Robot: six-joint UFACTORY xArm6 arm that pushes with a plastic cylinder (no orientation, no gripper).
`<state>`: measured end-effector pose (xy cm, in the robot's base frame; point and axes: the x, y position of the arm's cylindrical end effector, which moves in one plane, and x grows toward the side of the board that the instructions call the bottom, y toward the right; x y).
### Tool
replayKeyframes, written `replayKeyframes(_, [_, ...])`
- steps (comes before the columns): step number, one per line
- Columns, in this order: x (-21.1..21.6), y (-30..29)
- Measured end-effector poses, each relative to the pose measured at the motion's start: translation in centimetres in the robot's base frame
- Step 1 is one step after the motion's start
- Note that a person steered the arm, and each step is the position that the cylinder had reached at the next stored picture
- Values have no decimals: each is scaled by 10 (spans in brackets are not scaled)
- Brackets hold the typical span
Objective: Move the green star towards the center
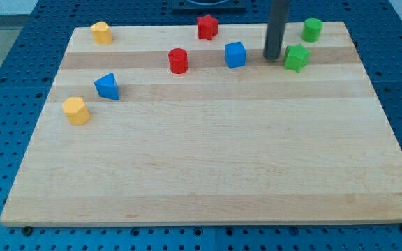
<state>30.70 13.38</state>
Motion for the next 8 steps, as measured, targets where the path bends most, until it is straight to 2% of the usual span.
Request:
replayKeyframes(1, [25,31])
replayKeyframes(3, [34,71])
replayKeyframes(5, [34,71])
replayKeyframes(6, [79,70])
replayKeyframes(7, [99,124])
replayKeyframes(8, [78,191])
